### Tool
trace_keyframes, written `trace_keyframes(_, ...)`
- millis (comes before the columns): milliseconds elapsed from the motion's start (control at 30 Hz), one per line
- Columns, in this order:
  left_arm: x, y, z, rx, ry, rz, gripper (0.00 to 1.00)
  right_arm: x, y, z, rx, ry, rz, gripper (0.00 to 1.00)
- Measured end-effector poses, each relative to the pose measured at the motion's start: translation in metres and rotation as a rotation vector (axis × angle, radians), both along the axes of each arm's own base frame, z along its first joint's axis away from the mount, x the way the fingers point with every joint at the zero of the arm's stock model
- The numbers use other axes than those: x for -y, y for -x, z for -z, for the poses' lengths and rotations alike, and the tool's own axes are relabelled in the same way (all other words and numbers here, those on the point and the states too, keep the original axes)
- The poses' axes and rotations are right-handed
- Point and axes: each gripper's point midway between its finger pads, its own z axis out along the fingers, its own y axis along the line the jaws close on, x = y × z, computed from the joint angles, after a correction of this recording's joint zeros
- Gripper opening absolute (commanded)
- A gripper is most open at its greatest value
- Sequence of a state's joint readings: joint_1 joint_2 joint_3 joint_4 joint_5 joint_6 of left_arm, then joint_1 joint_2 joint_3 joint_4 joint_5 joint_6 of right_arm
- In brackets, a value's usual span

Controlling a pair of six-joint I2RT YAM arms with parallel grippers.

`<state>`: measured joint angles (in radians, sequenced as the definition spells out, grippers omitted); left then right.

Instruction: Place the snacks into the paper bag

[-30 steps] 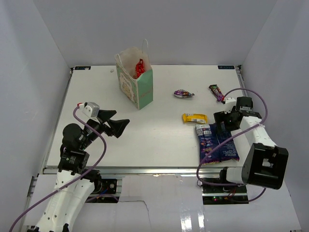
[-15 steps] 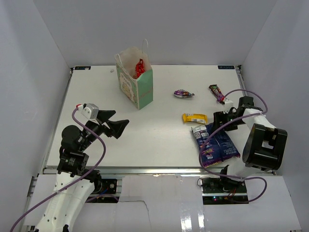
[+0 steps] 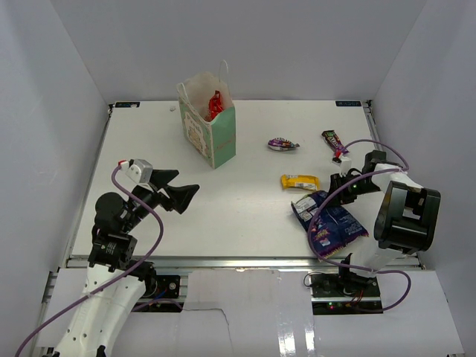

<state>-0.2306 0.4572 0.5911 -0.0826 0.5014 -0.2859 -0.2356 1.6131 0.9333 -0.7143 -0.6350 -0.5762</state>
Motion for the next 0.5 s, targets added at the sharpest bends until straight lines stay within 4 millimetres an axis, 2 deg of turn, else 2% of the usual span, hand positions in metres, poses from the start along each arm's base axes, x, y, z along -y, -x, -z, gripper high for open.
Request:
trace_keyframes(133,0.007,0.003,0.004,-0.019,0.009,0.041,0.98,-0.012,0.010,-0.007,0.015,-0.071,-0.077,0.09)
trace_keyframes(300,0.025,0.005,0.019,-0.144,0.080,0.148,0.98,-0.026,0.021,-0.021,0.040,-0.163,-0.157,0.08)
trace_keyframes(500,0.037,0.005,0.038,-0.304,0.137,0.210,0.98,-0.037,0.012,-0.049,0.131,-0.235,-0.230,0.08)
